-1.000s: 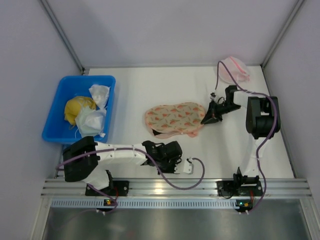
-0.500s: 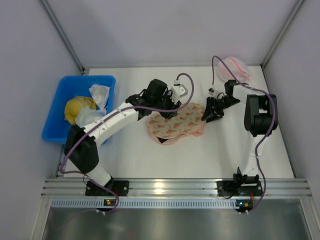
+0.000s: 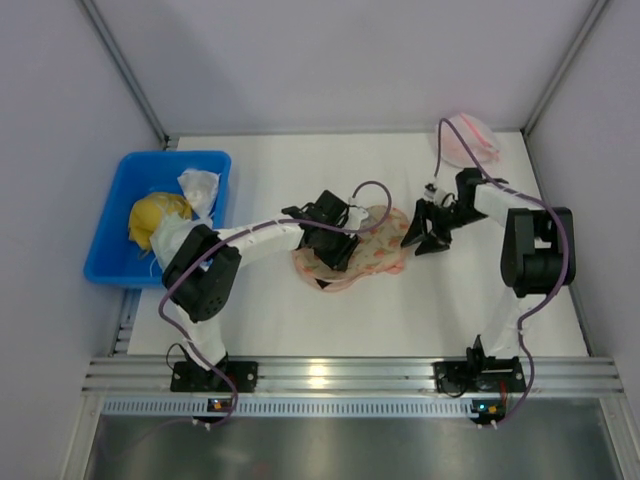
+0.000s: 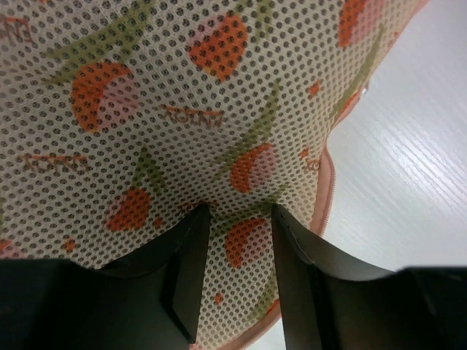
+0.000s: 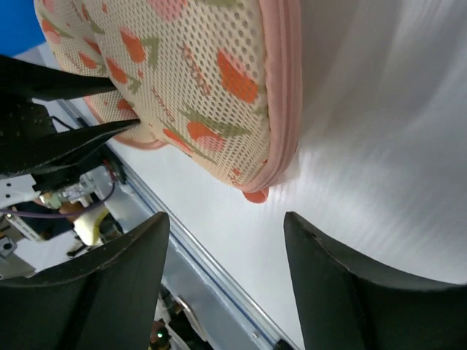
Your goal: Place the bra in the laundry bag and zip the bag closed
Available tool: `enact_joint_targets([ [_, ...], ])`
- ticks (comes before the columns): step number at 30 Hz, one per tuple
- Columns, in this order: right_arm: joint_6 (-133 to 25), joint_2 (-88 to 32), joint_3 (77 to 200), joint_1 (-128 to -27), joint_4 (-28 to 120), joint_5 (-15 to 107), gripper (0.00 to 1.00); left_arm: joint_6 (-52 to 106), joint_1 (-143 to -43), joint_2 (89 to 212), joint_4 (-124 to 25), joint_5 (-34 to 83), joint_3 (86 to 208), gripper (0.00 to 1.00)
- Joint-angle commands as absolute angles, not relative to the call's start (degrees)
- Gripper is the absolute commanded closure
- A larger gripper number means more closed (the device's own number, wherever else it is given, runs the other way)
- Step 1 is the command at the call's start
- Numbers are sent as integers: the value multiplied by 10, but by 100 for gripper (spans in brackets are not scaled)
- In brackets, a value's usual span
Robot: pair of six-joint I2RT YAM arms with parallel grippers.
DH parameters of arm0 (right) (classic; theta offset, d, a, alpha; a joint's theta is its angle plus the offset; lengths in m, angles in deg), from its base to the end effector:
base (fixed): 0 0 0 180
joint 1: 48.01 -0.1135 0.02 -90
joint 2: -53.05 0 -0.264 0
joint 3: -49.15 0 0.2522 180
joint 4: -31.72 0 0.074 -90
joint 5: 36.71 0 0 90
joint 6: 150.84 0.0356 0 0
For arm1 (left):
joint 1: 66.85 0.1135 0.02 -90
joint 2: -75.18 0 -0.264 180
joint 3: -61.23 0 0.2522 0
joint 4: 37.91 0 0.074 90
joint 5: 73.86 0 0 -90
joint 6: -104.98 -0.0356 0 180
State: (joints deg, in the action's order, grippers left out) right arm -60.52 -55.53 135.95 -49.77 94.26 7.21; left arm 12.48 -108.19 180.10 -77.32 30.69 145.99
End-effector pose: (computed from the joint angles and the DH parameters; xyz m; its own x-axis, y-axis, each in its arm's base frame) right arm 0.3471 0.0363 0.1720 -0.9951 -0.0267 -0.0950 -0.0870 0.6913 0.7173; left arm 0.2791 -0.2575 0.1882 -0.6147 0.5970 -0.5155 0.7624 0.6172 -0.1943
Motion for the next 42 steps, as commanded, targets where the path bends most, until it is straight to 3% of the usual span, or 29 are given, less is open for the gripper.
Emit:
enact_joint_targets([
  [1,-535,-515,1287,-517,885,22,36,183,-1081,1813,-765,305,1444,54],
  [11,-516,-536,1240,-573,792,33,30,245,-1074,1838,-749,371,1435,47],
  [22,-386,-507,1138,-609,543,123,32,295,-1036,1860,-743,487,1455,46],
  [25,-363,-498,1112,-610,467,128,37,306,-1030,1870,-744,499,1453,46],
  [28,-355,-496,1096,-610,425,125,56,312,-1015,1886,-744,510,1453,46],
  [29,-356,-499,1096,-610,419,124,75,309,-1009,1887,-744,509,1452,46],
  [32,-356,-495,1101,-608,420,106,100,277,-1004,1852,-744,503,1450,44],
  [39,-343,-462,1126,-605,494,43,100,82,-1026,1672,-756,351,1403,27],
  [42,-347,-457,1134,-605,538,23,100,-6,-1063,1599,-761,258,1351,25],
])
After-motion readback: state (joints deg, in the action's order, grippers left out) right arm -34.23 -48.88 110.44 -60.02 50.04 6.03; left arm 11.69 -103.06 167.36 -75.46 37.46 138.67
